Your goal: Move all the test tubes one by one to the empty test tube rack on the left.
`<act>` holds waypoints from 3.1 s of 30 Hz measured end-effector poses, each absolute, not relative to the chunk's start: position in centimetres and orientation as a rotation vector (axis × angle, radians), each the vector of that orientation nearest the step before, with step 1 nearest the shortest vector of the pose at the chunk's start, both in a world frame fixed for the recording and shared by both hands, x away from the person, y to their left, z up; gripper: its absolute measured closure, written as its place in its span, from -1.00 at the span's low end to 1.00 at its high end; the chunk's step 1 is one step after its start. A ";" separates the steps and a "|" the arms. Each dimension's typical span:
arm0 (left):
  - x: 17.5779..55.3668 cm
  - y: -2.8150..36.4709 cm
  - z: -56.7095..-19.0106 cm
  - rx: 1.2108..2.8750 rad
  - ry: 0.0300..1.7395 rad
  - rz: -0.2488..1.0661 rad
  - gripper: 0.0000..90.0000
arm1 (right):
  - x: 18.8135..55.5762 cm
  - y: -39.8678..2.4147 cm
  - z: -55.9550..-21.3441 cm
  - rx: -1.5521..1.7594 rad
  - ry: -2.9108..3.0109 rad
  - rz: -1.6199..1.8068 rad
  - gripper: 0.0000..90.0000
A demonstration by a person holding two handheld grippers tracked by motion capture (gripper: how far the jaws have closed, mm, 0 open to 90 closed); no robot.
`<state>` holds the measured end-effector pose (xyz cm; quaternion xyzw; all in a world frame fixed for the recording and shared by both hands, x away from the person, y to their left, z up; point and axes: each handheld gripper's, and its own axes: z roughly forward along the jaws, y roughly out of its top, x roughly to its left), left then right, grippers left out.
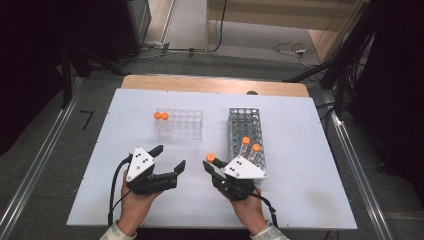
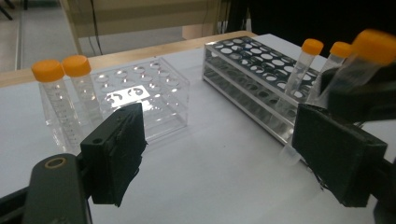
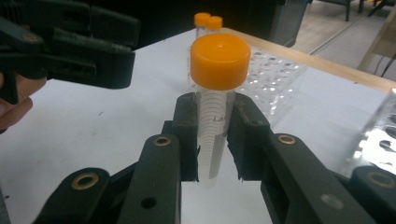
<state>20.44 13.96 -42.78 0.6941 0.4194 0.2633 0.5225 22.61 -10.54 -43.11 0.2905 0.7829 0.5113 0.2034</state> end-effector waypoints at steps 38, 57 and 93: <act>19.6 12.7 -42.6 1.732 0.857 0.612 0.38 | 23.0 -4.8 -44.5 0.737 2.314 1.399 0.59; 19.7 12.8 -42.6 1.714 0.863 0.636 0.57 | 23.1 -4.7 -44.5 0.741 2.326 1.413 0.45; 25.2 14.6 -40.7 1.611 1.024 0.684 0.57 | 17.9 -18.9 -44.4 0.873 2.223 1.368 -0.66</act>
